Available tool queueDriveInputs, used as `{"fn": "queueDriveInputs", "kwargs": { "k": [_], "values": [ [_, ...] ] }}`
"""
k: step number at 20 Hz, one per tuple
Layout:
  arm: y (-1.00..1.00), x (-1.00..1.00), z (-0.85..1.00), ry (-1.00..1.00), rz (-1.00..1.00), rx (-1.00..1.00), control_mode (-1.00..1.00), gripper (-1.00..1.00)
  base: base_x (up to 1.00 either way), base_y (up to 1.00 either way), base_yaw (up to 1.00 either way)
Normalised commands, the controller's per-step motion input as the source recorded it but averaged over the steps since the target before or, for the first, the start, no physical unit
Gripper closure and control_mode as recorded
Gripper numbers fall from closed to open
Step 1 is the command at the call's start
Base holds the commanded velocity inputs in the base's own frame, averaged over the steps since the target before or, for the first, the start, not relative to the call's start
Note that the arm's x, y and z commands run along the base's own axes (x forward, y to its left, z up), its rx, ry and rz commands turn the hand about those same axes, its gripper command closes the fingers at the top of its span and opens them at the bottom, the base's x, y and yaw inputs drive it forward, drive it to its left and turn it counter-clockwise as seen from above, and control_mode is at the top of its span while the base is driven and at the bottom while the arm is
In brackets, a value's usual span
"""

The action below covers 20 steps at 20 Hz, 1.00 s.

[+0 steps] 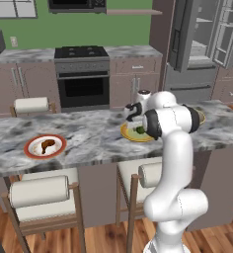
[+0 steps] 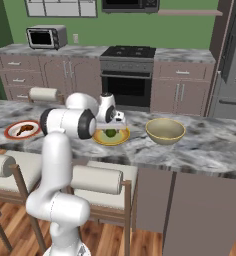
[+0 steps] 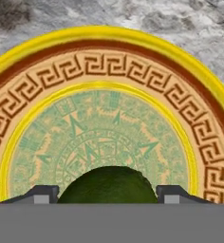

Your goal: Pick the chicken drumstick and lime from their plates and place them in the bowl. Then put the bowl in the fridge.

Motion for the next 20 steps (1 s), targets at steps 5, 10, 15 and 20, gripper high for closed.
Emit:
{"fn": "queueDriveInputs", "kwargs": {
  "k": [5,10,15,20],
  "values": [
    [-0.09,-0.30,0.50,-0.05,-0.01,0.00,-1.00,1.00,0.00,0.00,0.00],
    [-0.14,-0.41,0.62,-0.02,0.00,0.00,-1.00,1.00,0.00,0.00,0.00],
    [-0.22,-0.35,0.63,0.00,0.00,0.00,-1.00,1.00,0.00,0.00,0.00],
    [-0.39,-0.24,0.55,0.00,0.00,0.00,-1.00,1.00,0.00,0.00,0.00]
  ]
}}
